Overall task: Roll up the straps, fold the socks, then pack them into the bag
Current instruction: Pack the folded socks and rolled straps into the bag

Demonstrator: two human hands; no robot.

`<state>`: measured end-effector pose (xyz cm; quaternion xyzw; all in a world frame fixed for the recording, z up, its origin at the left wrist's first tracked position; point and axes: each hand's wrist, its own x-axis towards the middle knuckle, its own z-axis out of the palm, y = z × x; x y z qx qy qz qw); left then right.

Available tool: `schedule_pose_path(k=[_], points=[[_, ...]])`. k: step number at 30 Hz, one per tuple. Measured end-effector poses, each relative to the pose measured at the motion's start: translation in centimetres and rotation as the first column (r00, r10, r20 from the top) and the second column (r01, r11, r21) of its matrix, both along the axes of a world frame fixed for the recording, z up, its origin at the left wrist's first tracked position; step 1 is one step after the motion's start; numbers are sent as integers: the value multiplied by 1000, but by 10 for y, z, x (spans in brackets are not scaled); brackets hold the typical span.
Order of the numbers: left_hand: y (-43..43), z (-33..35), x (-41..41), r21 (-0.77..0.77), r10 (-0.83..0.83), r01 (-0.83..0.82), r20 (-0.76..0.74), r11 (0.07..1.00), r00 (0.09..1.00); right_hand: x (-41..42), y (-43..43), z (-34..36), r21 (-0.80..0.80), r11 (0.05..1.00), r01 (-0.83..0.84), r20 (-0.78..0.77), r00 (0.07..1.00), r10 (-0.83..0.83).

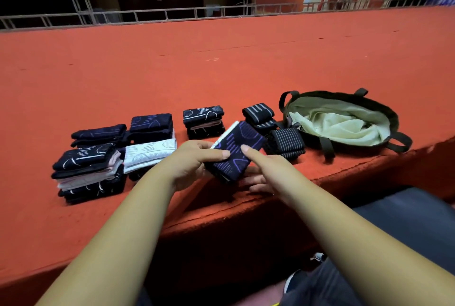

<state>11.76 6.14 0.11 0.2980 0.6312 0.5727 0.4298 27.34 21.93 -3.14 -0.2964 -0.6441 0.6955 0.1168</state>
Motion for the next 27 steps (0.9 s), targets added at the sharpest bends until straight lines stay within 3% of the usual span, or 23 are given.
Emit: schedule_pose_path(k=[2,4,10,14,17,20,24,27], points=[[1,5,5,86,-30,28,25,996,999,0,-1,16,-143,989,24,-94,995,-38],[9,11,9,135,-50,46,30,990,998,2,4,35,-187,981,46,-186,979,-81],[43,38,30,94,-32,38,-58,995,998,16,38,69,-13,995,98,-259,961,-98],[77,56,52,65,-68,77,-125,995,990,34,74,78,24,993,115,-271,957,-105],[112,68,64,13,-125,132,-229,991,965,48,111,85,3,980,201,-276,942,-192],[154,76,65,6,-20,24,-380,1000,925,63,153,93,-66,958,279,-270,919,-287],[207,79,58,-12,72,-107,-661,994,747,79,215,97,-36,931,363,-252,898,-360],[243,72,46,-195,-105,-137,-866,971,489,77,251,93,49,925,377,-220,908,-358]])
